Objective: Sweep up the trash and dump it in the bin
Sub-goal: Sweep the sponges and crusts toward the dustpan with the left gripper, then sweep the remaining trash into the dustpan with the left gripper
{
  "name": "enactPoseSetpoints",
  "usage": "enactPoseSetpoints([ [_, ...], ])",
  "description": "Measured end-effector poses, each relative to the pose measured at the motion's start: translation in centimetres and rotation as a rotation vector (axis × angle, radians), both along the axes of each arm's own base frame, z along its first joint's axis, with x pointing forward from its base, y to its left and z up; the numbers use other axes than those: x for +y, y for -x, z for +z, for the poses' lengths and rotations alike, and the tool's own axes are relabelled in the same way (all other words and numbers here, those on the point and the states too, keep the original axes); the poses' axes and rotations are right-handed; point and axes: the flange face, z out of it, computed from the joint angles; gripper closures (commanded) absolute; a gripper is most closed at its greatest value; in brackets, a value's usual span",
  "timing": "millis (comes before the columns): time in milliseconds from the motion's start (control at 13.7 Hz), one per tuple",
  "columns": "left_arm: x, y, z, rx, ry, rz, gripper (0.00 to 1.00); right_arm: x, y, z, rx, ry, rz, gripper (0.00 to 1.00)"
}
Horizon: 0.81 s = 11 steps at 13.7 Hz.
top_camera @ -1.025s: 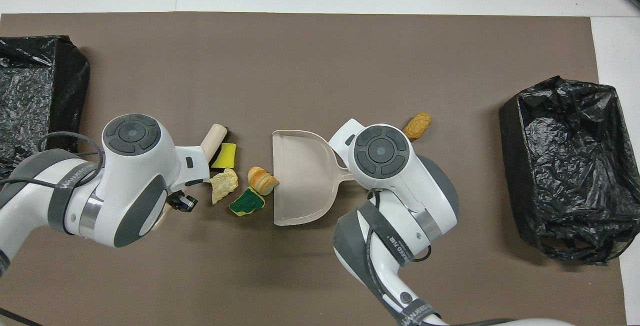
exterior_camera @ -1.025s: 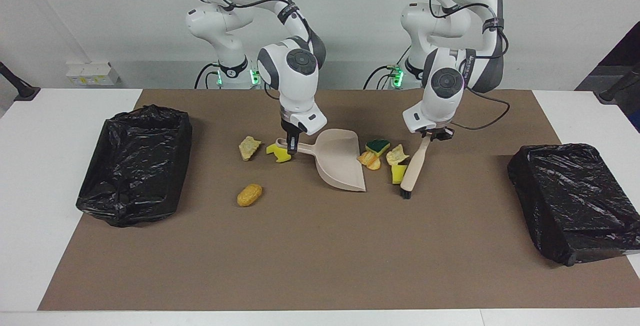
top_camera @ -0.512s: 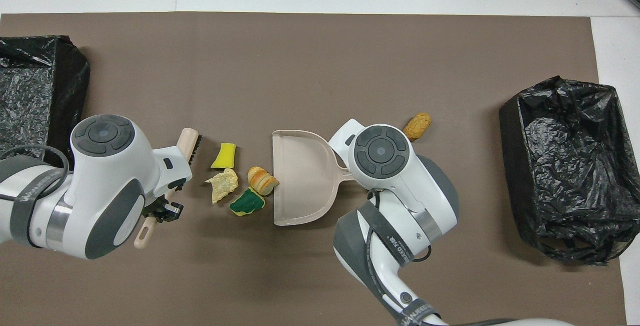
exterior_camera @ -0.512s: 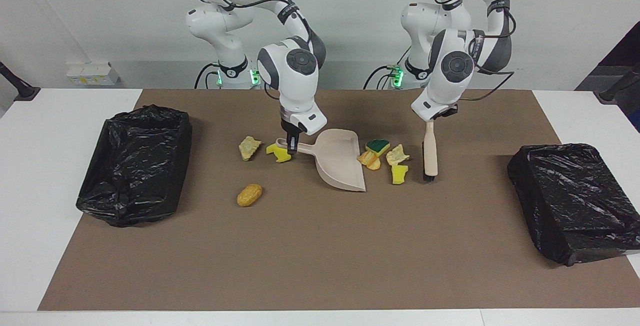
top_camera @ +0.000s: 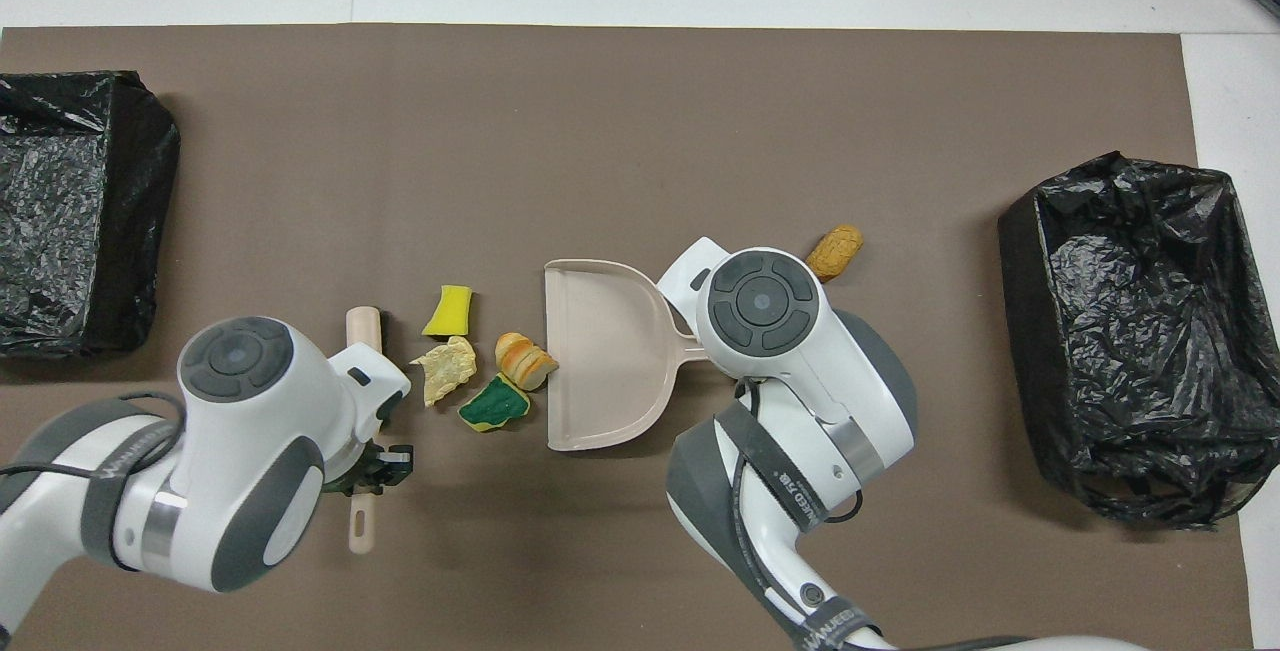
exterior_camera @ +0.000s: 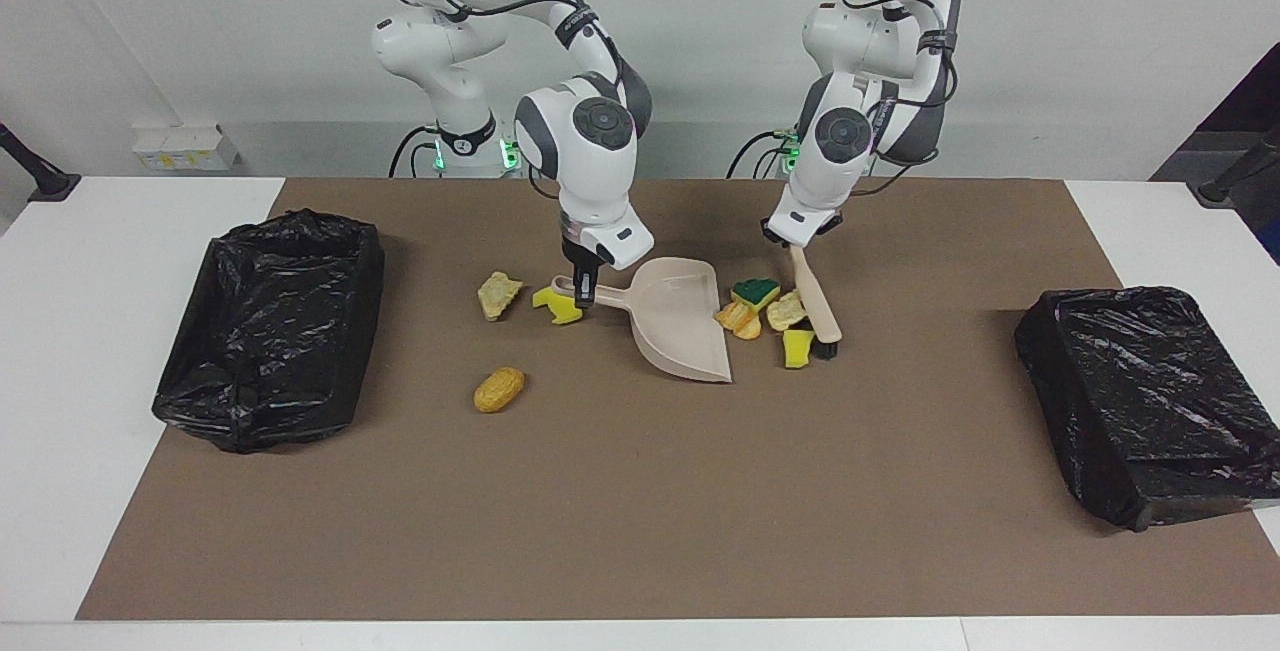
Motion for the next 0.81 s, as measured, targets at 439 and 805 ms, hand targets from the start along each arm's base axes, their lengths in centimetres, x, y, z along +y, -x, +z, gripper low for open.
enactPoseSetpoints([
  [439,-10.7,2.9,1.4,-0.038,0.146,-0.087,1.0,0.0,0.0,0.0,0.001,0.0,0.0,1.0],
  [805,-11.2,1.7,5.6,0.002,0.153,-0.091,1.0,0.0,0.0,0.0,0.0,0.0,0.0,1.0],
])
